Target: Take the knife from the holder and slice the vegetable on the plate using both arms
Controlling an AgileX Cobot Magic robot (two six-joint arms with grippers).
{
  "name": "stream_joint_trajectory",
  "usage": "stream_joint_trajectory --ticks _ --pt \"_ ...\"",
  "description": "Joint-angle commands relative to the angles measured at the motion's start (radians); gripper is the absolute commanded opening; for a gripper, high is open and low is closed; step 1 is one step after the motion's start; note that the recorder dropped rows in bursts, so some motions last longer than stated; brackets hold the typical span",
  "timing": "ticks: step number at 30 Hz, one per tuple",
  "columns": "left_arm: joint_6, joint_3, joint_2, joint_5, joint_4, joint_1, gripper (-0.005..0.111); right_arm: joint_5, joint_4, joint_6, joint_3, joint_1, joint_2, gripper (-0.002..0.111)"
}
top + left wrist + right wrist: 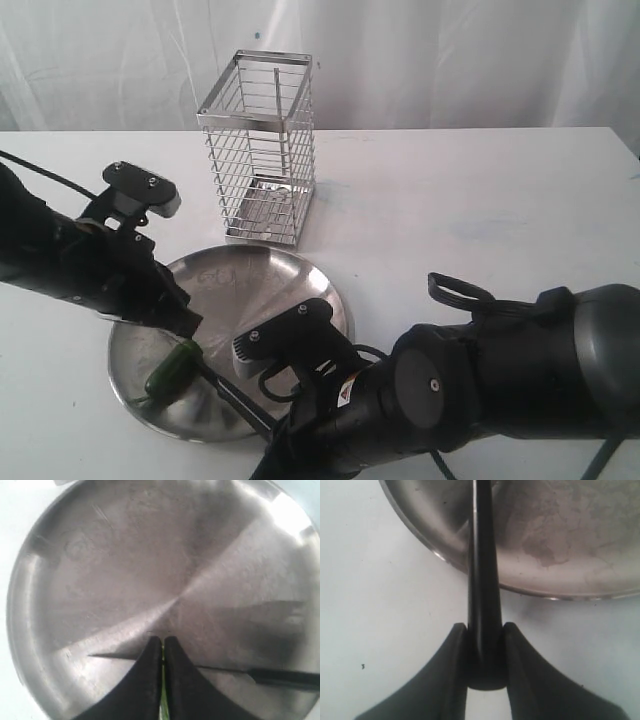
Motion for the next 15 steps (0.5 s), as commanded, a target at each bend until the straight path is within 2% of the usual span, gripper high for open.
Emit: stream_joint_trajectory --ticks 1,3,12,15 --pt "-0.01 0.002 -0.026 0.139 0.06 -0.003 0.026 0.004 -0.014 -0.017 -0.007 -0.002 -0.014 0.0" --pt "-0.006 0.002 -0.024 0.177 0.06 -0.003 0.032 0.004 -0.014 -0.017 -0.007 -0.002 -0.014 0.0" --pt "-0.031 0.002 0.021 0.244 0.147 -0.003 0.032 0.034 -0.014 -0.009 -0.007 -0.002 -0.014 0.0" --pt "-0.047 0.021 0.061 0.217 0.163 -0.003 0.032 0.036 -0.014 -0.004 -0.007 -0.002 -0.014 0.0"
